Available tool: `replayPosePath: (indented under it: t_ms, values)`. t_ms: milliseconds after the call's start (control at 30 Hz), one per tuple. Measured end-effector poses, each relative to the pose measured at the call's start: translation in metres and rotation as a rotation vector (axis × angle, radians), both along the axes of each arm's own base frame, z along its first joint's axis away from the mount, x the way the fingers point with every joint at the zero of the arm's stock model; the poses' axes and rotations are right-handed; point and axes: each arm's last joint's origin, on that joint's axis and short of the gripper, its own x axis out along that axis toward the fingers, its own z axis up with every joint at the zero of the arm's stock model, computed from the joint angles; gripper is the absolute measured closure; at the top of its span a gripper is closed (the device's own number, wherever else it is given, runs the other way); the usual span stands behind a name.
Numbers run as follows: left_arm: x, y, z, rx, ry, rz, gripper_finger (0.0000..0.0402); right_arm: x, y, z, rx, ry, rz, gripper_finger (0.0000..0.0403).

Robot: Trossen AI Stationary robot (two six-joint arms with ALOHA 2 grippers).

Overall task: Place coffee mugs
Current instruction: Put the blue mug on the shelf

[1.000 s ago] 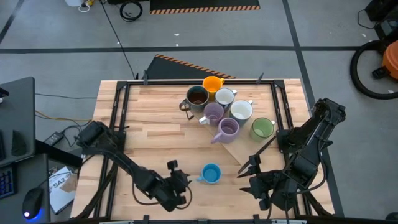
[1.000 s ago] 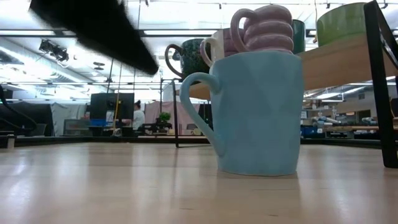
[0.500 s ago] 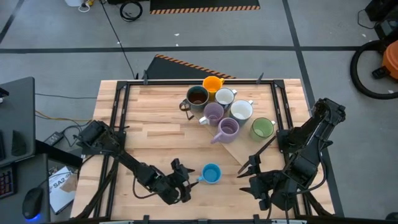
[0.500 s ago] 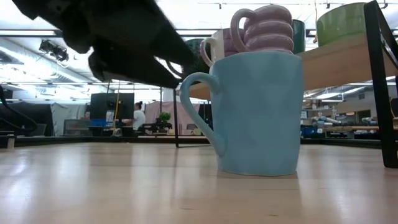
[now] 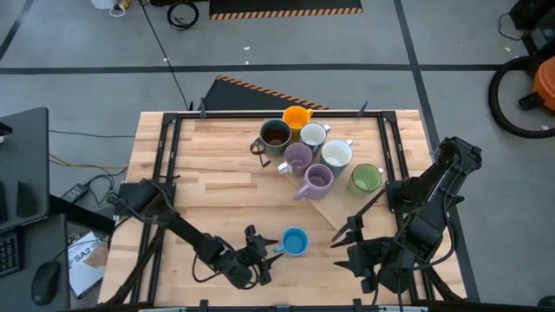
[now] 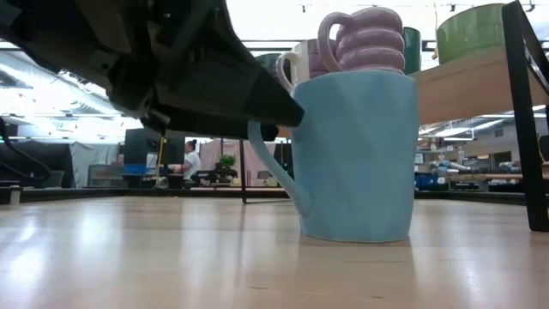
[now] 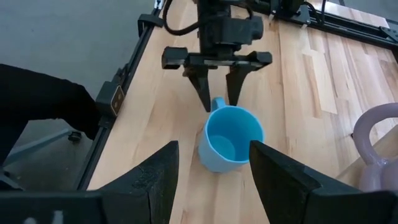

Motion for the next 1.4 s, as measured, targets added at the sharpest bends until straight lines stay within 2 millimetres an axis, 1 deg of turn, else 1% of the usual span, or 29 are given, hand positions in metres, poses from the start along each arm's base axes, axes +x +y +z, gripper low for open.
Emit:
replayPosePath:
  t_ms: [167,233,333,433,567,667,800,1033,1200,1400]
  values:
    - [0.005,-0.004,-0.005,0.027,0.000,-0.022,0.0246,0.002,-0.002,0.000,-0.003,-0.009,-0.014,0.0202]
    - [0.008,-0.006,-0.006,0.045,0.007,-0.037,0.0265,0.007,-0.001,-0.002,0.014,0.003,-0.010,0.0202]
    - [0.012,-0.006,-0.002,0.086,0.008,-0.045,0.0292,0.018,0.001,-0.010,0.033,0.045,0.026,0.0202]
    - [0.016,-0.006,0.003,0.128,0.009,-0.049,0.0314,0.031,-0.002,-0.017,0.030,0.081,0.040,0.0202]
    - [0.021,-0.001,0.004,0.101,0.013,-0.064,0.0336,0.051,-0.008,-0.032,0.011,0.134,0.035,0.0202]
    - [0.023,0.000,0.004,0.092,0.017,-0.073,0.0339,0.066,-0.008,-0.045,0.027,0.175,0.058,0.0202]
    - [0.023,0.002,0.004,0.093,0.019,-0.073,0.0334,0.083,-0.008,-0.065,0.036,0.250,0.071,0.0202]
    - [0.024,0.002,0.005,0.085,0.005,-0.067,0.0340,0.105,-0.006,-0.083,0.017,0.340,0.066,0.0202]
    - [0.024,0.002,0.005,0.086,-0.001,-0.060,0.0338,0.111,-0.008,-0.099,-0.058,0.418,0.054,0.0211]
    - [0.024,0.002,0.005,0.085,-0.003,-0.058,0.0337,0.113,-0.014,-0.122,-0.163,0.542,0.058,0.0242]
